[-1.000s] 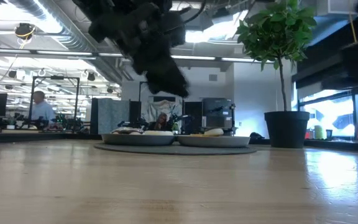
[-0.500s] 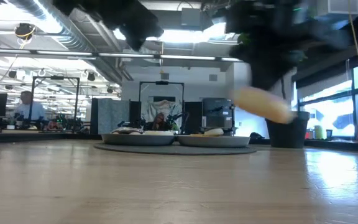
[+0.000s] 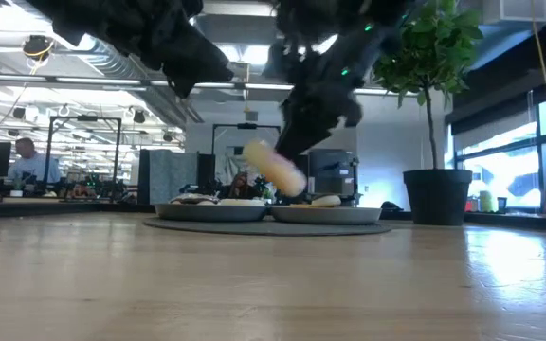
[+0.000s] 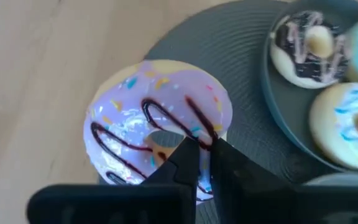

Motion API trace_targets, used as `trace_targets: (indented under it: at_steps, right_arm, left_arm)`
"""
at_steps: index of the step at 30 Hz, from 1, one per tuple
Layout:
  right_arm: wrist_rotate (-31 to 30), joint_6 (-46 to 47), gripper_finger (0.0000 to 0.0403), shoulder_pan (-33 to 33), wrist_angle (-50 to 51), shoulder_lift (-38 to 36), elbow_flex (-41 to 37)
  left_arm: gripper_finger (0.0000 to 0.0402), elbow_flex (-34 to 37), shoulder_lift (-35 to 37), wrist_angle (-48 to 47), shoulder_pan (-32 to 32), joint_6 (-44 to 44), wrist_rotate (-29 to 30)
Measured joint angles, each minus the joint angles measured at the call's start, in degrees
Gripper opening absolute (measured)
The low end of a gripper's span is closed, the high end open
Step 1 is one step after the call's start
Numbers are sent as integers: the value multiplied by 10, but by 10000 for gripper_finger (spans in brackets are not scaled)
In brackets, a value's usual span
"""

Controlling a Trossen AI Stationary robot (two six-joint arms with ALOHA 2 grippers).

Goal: Pick & Place donuts
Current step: Put the big purple donut on the black plate

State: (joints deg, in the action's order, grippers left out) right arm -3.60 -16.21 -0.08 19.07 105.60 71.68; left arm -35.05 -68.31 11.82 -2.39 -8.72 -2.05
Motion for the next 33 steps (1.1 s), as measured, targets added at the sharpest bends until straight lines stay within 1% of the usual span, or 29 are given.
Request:
trace_targets:
  at_steps: [4, 8, 11, 15, 22, 25, 33]
  right_arm:
    - [8, -2, 34, -14, 32, 49, 53]
    - [7, -7, 34, -21, 94, 96, 114]
    - [8, -8, 34, -22, 137, 117, 143]
    - [8, -8, 34, -23, 142, 129, 148]
    - [7, -27, 38, -23, 147, 129, 148]
    - [7, -25, 57, -23, 143, 128, 148]
    - [2, -18, 141, -23, 141, 128, 148]
  left_arm:
    - [130, 0, 0, 0, 0, -10, -1]
    - [130, 0, 0, -4, 0, -10, -1]
    - [130, 0, 0, -8, 0, -11, -1]
    - [130, 0, 0, -17, 0, -12, -1]
    - [130, 0, -1, -29, 0, -26, -1]
    - [130, 0, -1, -29, 0, -26, -1]
    - [130, 0, -1, -30, 0, -26, -1]
